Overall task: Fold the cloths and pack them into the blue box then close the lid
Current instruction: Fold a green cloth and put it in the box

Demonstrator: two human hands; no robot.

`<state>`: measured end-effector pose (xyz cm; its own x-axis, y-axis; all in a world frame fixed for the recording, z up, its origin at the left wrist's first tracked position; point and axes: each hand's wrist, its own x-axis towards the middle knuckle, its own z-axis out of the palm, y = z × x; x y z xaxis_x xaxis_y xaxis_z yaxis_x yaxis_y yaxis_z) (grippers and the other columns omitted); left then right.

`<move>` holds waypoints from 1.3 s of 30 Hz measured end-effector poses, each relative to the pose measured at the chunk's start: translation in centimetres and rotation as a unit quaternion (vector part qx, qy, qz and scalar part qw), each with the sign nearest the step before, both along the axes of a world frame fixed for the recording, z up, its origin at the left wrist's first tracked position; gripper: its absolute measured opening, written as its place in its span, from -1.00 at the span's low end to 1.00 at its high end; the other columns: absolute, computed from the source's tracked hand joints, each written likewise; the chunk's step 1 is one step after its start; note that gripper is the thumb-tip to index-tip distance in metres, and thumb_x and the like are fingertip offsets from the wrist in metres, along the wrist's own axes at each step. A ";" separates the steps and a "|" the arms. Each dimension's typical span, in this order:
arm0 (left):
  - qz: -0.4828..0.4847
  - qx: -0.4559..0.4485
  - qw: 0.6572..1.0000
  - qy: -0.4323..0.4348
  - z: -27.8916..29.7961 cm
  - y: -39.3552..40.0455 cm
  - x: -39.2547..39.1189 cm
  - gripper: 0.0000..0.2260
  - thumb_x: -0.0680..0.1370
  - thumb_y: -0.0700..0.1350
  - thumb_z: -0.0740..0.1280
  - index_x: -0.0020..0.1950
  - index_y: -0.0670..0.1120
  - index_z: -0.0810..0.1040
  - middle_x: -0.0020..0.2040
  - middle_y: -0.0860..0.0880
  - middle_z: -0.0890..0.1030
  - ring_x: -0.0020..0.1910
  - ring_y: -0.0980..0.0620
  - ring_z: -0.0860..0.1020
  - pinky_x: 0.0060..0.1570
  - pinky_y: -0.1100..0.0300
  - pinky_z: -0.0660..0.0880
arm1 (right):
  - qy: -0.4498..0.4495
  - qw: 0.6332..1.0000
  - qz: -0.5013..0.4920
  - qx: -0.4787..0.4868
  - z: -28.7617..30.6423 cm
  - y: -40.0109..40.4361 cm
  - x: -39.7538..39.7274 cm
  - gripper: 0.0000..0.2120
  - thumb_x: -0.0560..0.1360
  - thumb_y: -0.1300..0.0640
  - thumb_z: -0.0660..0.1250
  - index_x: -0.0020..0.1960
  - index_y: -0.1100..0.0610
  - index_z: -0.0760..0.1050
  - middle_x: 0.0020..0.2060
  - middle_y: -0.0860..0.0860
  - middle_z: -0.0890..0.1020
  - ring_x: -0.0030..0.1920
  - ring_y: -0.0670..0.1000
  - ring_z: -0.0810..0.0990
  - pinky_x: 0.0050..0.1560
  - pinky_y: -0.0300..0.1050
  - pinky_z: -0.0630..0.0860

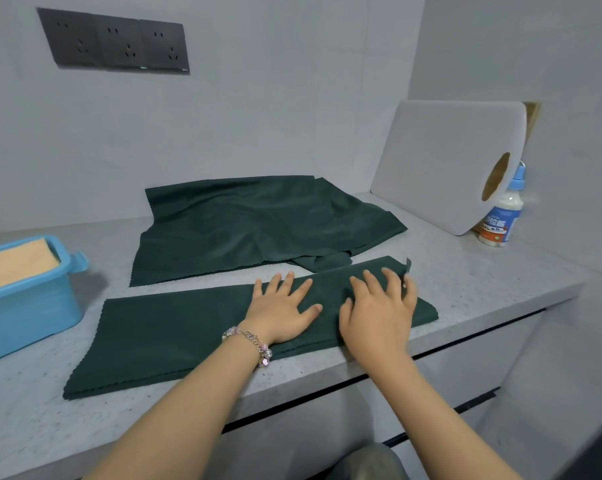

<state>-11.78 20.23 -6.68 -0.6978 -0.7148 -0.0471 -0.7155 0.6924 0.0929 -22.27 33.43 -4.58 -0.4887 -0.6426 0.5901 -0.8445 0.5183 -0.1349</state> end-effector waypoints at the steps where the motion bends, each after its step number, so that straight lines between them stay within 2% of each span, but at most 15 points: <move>1: 0.000 -0.001 1.000 0.002 0.1 -0.1 0.0 -0.40 0.53 0.35 -0.12 0.53 0.19 -0.11 0.56 0.00 -0.15 0.53 -0.03 -0.19 0.45 -0.12 -0.29 | -0.004 0.999 0.016 0.039 0.9 -1.1 -0.3 -0.69 0.40 0.14 0.33 0.13 0.16 0.59 0.14 0.09 0.62 0.26 0.19 0.46 0.36 0.12 0.09; 3: 0.004 0.001 1.000 0.008 0.1 -0.3 0.3 -0.40 0.53 0.35 -0.11 0.53 0.18 -0.10 0.56 0.00 -0.15 0.53 -0.02 -0.20 0.45 -0.11 -0.29 | -0.054 0.990 0.068 0.113 2.0 -4.1 -1.3 -0.61 0.51 0.14 0.14 0.33 0.11 0.41 0.32 0.04 0.48 0.35 0.11 0.35 0.35 0.01 0.12; 5: 0.002 0.008 1.000 0.011 -0.1 0.0 0.2 -0.39 0.53 0.35 -0.10 0.54 0.16 -0.10 0.56 0.01 -0.15 0.53 -0.01 -0.20 0.45 -0.10 -0.30 | -0.123 0.968 0.099 0.194 2.2 -6.4 -2.6 -0.55 0.57 0.15 0.04 0.45 0.11 0.24 0.45 0.06 0.29 0.44 0.11 0.22 0.37 0.00 0.16; 6: 0.003 0.008 1.000 0.013 0.0 -0.2 0.5 -0.38 0.53 0.35 -0.10 0.54 0.15 -0.11 0.56 0.01 -0.16 0.53 -0.01 -0.21 0.45 -0.10 -0.30 | -0.135 0.958 0.118 0.223 2.3 -7.8 -3.0 -0.54 0.59 0.15 0.01 0.49 0.10 0.17 0.49 0.06 0.20 0.48 0.10 0.12 0.43 0.01 0.10; 8: 0.002 0.011 1.000 0.015 -0.1 0.1 0.2 -0.35 0.54 0.34 -0.09 0.55 0.09 -0.13 0.56 0.01 -0.16 0.53 0.00 -0.21 0.45 -0.11 -0.29 | -0.140 0.945 0.139 0.262 1.4 -9.0 -3.9 -0.54 0.63 0.11 -0.06 0.52 0.08 0.07 0.53 0.04 0.07 0.52 0.09 -0.03 0.48 0.03 -0.04; 13: 0.010 0.008 1.000 0.017 0.2 -0.7 0.4 -0.31 0.54 0.34 -0.08 0.56 0.02 -0.14 0.56 0.01 -0.16 0.53 0.01 -0.21 0.46 -0.10 -0.29 | -0.151 0.934 0.139 0.291 -1.5 -9.5 -4.7 -0.50 0.62 -0.10 -0.17 0.54 -0.07 -0.09 0.54 -0.04 -0.05 0.53 0.00 -0.12 0.49 0.03 -0.18; 20: 0.020 0.027 0.999 0.028 0.2 -0.6 0.3 -0.31 0.54 0.32 -0.09 0.56 -0.01 -0.14 0.56 0.05 -0.16 0.52 0.06 -0.21 0.46 -0.06 -0.29 | -0.156 0.944 0.066 0.282 -2.0 -7.8 -8.1 -0.44 0.59 -0.18 -0.20 0.54 -0.02 -0.17 0.54 0.00 -0.10 0.53 0.01 -0.13 0.49 0.03 -0.18; 23: 0.015 0.019 0.999 0.025 0.1 -0.7 0.5 -0.33 0.55 0.31 -0.09 0.56 -0.01 -0.14 0.56 0.05 -0.16 0.52 0.06 -0.21 0.46 -0.07 -0.29 | -0.178 0.938 0.043 0.294 -1.6 -7.3 -8.6 -0.43 0.60 -0.16 -0.20 0.54 0.01 -0.18 0.54 0.05 -0.12 0.53 0.05 -0.14 0.50 0.03 -0.17; 25: 0.012 0.020 0.999 0.027 -0.1 -0.4 0.4 -0.35 0.56 0.28 -0.10 0.56 -0.01 -0.14 0.56 0.05 -0.16 0.52 0.05 -0.21 0.46 -0.07 -0.28 | -0.158 0.941 0.033 0.299 -1.1 -7.6 -7.8 -0.45 0.61 -0.11 -0.19 0.54 0.05 -0.18 0.53 0.10 -0.08 0.53 0.09 -0.11 0.50 0.05 -0.16; 27: 0.011 0.019 0.999 0.028 -0.1 -0.3 0.3 -0.39 0.58 0.23 -0.10 0.56 -0.02 -0.14 0.56 0.05 -0.16 0.52 0.05 -0.20 0.47 -0.07 -0.28 | -0.116 0.955 0.075 0.264 -1.0 -8.0 -6.3 -0.48 0.63 -0.03 -0.17 0.54 0.08 -0.13 0.53 0.11 -0.01 0.52 0.09 -0.06 0.49 0.05 -0.14; 30: 0.008 0.019 0.999 0.027 0.3 -0.5 0.1 -0.45 0.62 0.13 -0.12 0.56 -0.03 -0.14 0.56 0.03 -0.16 0.52 0.06 -0.20 0.47 -0.04 -0.28 | -0.125 0.947 0.158 0.249 -1.7 -8.2 -4.1 -0.51 0.63 -0.01 -0.17 0.54 0.03 -0.10 0.54 0.01 -0.04 0.53 0.00 -0.10 0.49 -0.02 -0.14; 33: -0.001 0.017 1.000 0.026 0.7 -0.9 0.7 -0.49 0.63 0.08 -0.13 0.56 -0.02 -0.15 0.56 0.04 -0.17 0.52 0.09 -0.19 0.48 0.01 -0.26 | -0.130 0.942 0.150 0.270 -2.0 -8.2 -4.2 -0.50 0.63 -0.06 -0.19 0.54 -0.02 -0.12 0.54 -0.05 -0.07 0.52 -0.04 -0.13 0.50 -0.03 -0.16; 39: 0.015 0.006 0.999 0.034 0.1 -2.5 7.1 -0.52 0.64 0.09 -0.15 0.56 0.04 -0.14 0.55 0.10 -0.16 0.51 0.16 -0.19 0.48 0.12 -0.25 | -0.131 0.940 0.144 0.282 -2.3 -8.2 -4.2 -0.50 0.62 -0.07 -0.21 0.54 -0.04 -0.15 0.53 -0.07 -0.09 0.52 -0.04 -0.14 0.50 -0.04 -0.17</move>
<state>-4.67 17.74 -6.60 -0.6777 -0.7352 -0.0092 -0.7279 0.6691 0.1501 -26.43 25.20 -6.86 -0.3284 -0.9445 0.0008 -0.9366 0.3255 -0.1295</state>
